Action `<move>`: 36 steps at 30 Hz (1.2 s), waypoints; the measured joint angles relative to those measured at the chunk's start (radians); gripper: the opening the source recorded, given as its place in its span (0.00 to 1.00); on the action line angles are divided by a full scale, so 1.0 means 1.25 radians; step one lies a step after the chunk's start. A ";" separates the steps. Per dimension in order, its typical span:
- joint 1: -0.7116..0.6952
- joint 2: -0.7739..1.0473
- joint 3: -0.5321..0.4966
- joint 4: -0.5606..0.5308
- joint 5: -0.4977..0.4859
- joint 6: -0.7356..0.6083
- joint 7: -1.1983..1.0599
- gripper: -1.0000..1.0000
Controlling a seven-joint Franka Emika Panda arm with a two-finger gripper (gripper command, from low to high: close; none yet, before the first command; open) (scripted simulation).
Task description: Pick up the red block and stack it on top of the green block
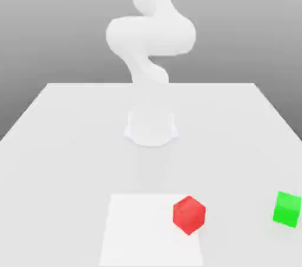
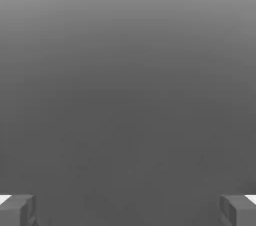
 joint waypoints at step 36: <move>0.138 0.739 0.009 -0.279 -0.005 0.445 -0.358 0.00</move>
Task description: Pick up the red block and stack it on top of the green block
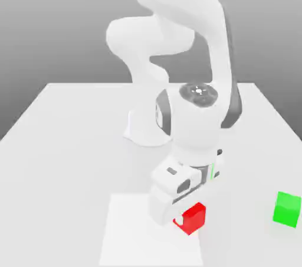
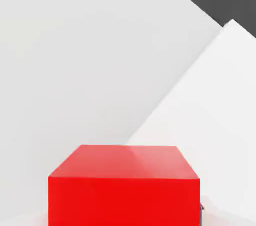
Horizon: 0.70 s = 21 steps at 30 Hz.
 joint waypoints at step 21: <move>0.234 0.011 0.159 0.182 -0.077 -0.177 -0.205 0.00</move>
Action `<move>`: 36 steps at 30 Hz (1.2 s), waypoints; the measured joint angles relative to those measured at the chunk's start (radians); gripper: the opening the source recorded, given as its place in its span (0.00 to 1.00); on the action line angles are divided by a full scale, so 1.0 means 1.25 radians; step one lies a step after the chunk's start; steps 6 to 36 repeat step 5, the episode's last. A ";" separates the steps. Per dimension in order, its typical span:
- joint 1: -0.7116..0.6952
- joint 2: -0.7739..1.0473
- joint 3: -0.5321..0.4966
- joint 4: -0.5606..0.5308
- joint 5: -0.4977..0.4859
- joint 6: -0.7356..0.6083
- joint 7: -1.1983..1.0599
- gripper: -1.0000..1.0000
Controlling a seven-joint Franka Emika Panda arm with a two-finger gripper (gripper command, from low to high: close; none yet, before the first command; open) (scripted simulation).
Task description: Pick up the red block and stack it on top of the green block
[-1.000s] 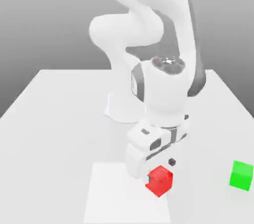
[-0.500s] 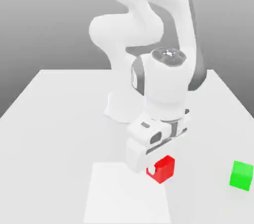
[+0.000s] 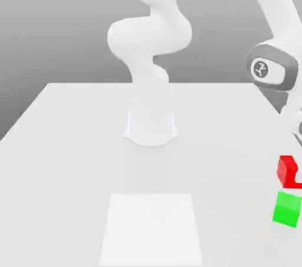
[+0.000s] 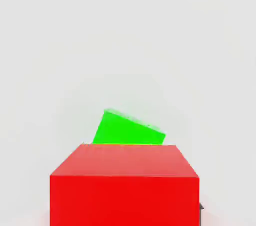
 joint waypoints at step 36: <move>0.012 0.046 -0.015 0.003 -0.023 0.042 0.016 1.00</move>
